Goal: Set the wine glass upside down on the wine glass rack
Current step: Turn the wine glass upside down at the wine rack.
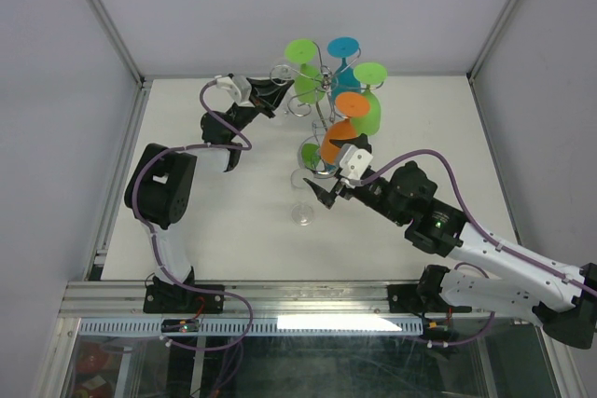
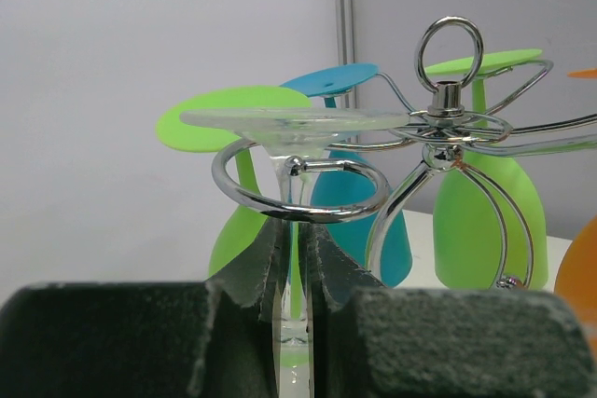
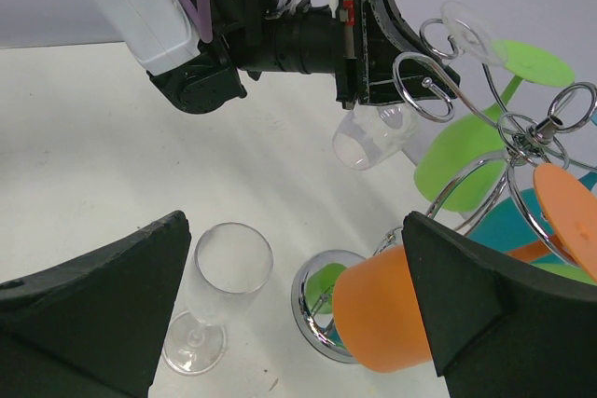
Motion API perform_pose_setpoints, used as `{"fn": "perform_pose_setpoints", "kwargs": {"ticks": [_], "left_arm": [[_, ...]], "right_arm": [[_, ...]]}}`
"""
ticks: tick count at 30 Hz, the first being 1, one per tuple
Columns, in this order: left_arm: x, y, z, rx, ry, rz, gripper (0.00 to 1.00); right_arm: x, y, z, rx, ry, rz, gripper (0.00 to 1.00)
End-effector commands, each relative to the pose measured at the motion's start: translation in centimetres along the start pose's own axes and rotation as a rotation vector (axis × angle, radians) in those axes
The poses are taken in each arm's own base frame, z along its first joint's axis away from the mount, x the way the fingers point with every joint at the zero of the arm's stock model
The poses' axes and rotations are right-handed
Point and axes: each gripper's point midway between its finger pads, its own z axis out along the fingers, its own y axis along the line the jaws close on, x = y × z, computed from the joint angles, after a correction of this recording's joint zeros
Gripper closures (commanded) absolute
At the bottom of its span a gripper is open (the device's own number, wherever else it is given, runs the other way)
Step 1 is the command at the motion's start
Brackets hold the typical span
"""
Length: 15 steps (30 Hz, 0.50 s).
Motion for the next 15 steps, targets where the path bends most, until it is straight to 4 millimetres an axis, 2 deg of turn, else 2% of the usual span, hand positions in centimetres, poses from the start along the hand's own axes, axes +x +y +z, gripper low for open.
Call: {"fn": "perform_pose_setpoints", "kwargs": {"ticks": [1,15], "left_arm": [[-7.1,0.2,1.1,0.025,-0.187,0.125,1.0],[-8.4,0.0,0.6,0.039,-0.198,0.155,1.0]], "right_arm": [[-1.8,-0.4,0.1,0.011,-0.062,0.012,0.0],[-1.5,-0.3,0.0,0.009,-0.056,0.011,0.0]]}}
